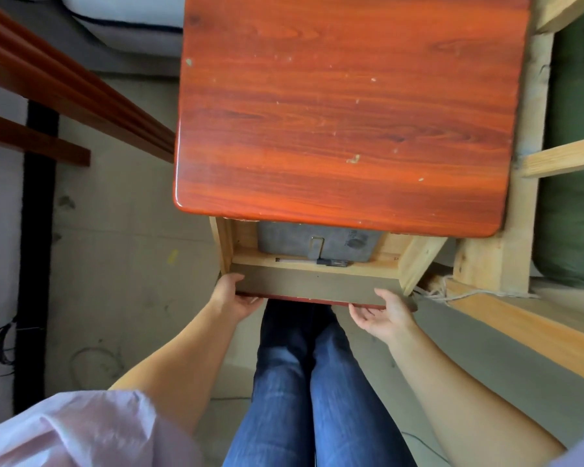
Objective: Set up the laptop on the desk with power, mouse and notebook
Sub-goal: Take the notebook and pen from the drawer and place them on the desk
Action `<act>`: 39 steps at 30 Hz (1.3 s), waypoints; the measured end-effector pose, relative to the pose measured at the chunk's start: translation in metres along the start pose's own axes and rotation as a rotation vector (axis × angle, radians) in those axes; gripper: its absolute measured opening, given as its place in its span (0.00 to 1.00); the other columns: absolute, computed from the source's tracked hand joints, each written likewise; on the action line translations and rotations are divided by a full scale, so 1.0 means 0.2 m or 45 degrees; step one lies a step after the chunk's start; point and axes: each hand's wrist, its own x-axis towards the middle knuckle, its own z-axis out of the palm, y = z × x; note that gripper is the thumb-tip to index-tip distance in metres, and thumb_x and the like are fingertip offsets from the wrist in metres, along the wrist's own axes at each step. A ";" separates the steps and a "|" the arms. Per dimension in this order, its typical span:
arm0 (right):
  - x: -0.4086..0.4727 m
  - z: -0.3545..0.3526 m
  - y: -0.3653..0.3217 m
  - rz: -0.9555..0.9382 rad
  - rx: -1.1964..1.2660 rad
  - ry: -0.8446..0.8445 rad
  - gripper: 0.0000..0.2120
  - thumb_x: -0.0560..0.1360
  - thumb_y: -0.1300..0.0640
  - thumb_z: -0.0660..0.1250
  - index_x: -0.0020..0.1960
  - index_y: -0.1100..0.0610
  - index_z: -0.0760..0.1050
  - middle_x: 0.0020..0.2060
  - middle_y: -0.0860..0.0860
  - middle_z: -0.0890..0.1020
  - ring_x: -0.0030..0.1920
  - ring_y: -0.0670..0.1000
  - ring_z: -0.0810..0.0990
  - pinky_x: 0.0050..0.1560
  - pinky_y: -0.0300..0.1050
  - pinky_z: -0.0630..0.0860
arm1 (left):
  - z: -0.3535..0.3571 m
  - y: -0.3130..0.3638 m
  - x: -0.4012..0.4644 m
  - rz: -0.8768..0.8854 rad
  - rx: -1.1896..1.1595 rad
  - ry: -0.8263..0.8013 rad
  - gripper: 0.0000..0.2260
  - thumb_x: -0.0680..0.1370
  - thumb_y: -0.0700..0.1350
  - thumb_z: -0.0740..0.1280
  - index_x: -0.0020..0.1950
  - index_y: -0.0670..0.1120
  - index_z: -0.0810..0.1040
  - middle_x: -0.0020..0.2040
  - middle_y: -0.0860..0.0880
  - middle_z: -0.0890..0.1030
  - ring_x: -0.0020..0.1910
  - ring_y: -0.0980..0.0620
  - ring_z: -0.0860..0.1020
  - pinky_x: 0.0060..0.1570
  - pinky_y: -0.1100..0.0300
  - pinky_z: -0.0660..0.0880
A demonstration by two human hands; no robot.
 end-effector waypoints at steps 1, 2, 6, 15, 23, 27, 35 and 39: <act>0.01 0.01 0.00 -0.009 -0.056 0.023 0.11 0.78 0.59 0.61 0.56 0.65 0.67 0.62 0.61 0.72 0.63 0.59 0.73 0.56 0.55 0.75 | 0.02 -0.01 0.02 0.000 0.037 0.020 0.18 0.78 0.38 0.56 0.69 0.43 0.65 0.65 0.39 0.72 0.64 0.40 0.73 0.56 0.46 0.70; 0.01 0.02 0.01 -0.001 -0.153 0.028 0.13 0.78 0.58 0.60 0.58 0.65 0.65 0.60 0.62 0.72 0.63 0.59 0.73 0.56 0.56 0.75 | 0.03 -0.03 0.03 -0.001 0.150 0.055 0.17 0.78 0.38 0.56 0.68 0.42 0.65 0.63 0.39 0.73 0.62 0.40 0.74 0.55 0.46 0.71; -0.07 0.08 0.07 0.030 -1.283 -0.069 0.20 0.80 0.53 0.58 0.61 0.69 0.69 0.48 0.58 0.81 0.48 0.55 0.82 0.47 0.49 0.80 | 0.03 -0.12 -0.07 -0.080 1.205 0.033 0.15 0.80 0.47 0.54 0.53 0.37 0.73 0.39 0.42 0.84 0.37 0.45 0.83 0.37 0.56 0.76; 0.17 0.36 0.10 -1.491 -2.826 -0.021 0.19 0.77 0.62 0.56 0.67 0.54 0.68 0.64 0.52 0.73 0.65 0.55 0.69 0.63 0.51 0.66 | 0.33 0.10 -0.01 1.186 1.367 0.093 0.23 0.73 0.44 0.65 0.67 0.44 0.65 0.61 0.41 0.75 0.59 0.40 0.75 0.55 0.55 0.71; 0.31 0.31 0.11 -1.910 -2.989 0.147 0.09 0.74 0.62 0.62 0.53 0.53 0.74 0.51 0.51 0.74 0.57 0.54 0.70 0.56 0.51 0.60 | 0.35 0.13 0.07 1.329 1.097 -0.055 0.19 0.71 0.50 0.72 0.59 0.45 0.74 0.58 0.45 0.80 0.60 0.47 0.76 0.57 0.58 0.71; 0.24 0.26 0.13 -1.956 -2.743 -0.044 0.08 0.75 0.63 0.59 0.51 0.57 0.74 0.49 0.53 0.76 0.52 0.56 0.73 0.53 0.50 0.66 | 0.39 0.12 0.06 1.409 1.059 -0.043 0.10 0.72 0.49 0.71 0.51 0.49 0.76 0.53 0.46 0.81 0.55 0.46 0.78 0.51 0.60 0.70; 0.09 -0.08 0.45 -1.386 -1.952 -0.138 0.09 0.73 0.64 0.61 0.34 0.58 0.73 0.28 0.51 0.78 0.27 0.53 0.73 0.30 0.47 0.72 | 0.38 0.13 0.06 1.430 1.098 -0.075 0.08 0.72 0.50 0.71 0.48 0.51 0.75 0.46 0.51 0.79 0.50 0.52 0.77 0.50 0.59 0.70; 0.12 -0.07 0.52 -0.557 -0.883 0.085 0.17 0.79 0.65 0.52 0.67 0.58 0.66 0.49 0.58 0.82 0.30 0.51 0.80 0.30 0.43 0.75 | 0.37 0.14 0.06 1.388 1.101 -0.117 0.10 0.72 0.52 0.71 0.49 0.52 0.75 0.47 0.52 0.79 0.50 0.54 0.76 0.51 0.58 0.71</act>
